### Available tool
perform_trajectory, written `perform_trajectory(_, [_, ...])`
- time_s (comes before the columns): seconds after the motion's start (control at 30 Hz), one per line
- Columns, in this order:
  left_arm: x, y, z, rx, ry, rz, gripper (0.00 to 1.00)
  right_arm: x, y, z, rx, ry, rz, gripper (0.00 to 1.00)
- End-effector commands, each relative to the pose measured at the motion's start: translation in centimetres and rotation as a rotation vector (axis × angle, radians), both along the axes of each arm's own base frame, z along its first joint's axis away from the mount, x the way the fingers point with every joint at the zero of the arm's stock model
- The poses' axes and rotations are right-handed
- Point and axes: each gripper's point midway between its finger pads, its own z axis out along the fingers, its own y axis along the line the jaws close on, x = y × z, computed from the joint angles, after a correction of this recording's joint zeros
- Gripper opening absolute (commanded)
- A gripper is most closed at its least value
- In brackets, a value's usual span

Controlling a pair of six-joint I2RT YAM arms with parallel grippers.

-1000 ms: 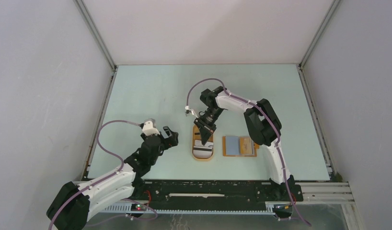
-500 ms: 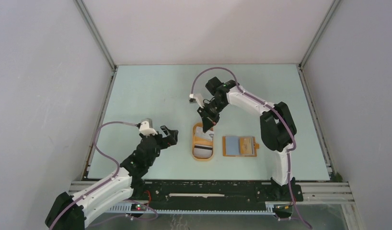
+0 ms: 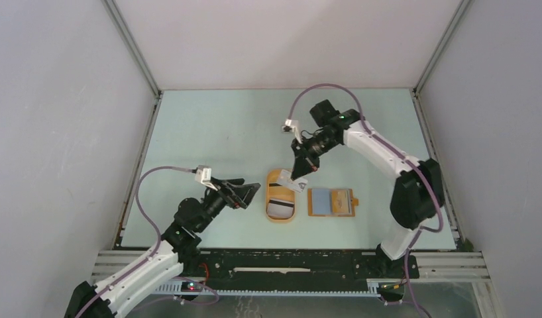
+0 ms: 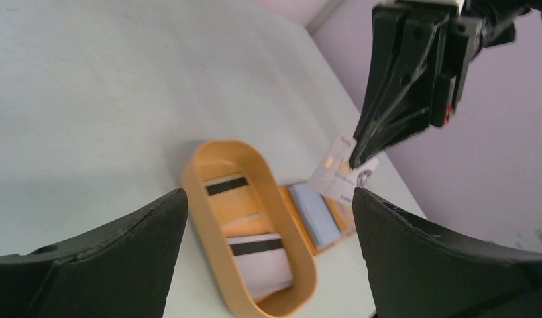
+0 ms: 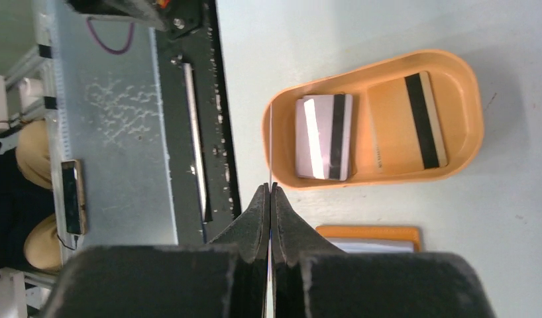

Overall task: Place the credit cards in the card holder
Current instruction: Pick up the credit card from the storage box, then insert the credit card into the card holder.

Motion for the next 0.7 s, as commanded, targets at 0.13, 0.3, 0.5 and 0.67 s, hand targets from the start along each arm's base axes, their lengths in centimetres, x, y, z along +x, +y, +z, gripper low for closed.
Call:
perform_trajectory(0.13, [-2.4, -4.0, 6.5, -0.170, -0.188, -0.233, 0.98, -2.3, -3.5, 7.6, 0.365, -0.025, -0.074, 0.00])
perform_trajectory(0.3, [-3.0, -7.4, 9.2, -0.174, -0.248, -0.333, 0.96, -2.8, -5.3, 9.8, 0.513, -0.015, -0.113, 0.00])
perform_trajectory(0.5, [-2.1, -10.8, 11.0, -0.209, -0.267, -0.398, 0.88, -3.4, -6.2, 10.6, 0.557, -0.006, -0.123, 0.00])
perform_trajectory(0.67, [-1.8, -12.5, 13.1, -0.280, -0.296, -0.455, 0.79, -3.6, -6.2, 10.6, 0.563, 0.008, -0.117, 0.00])
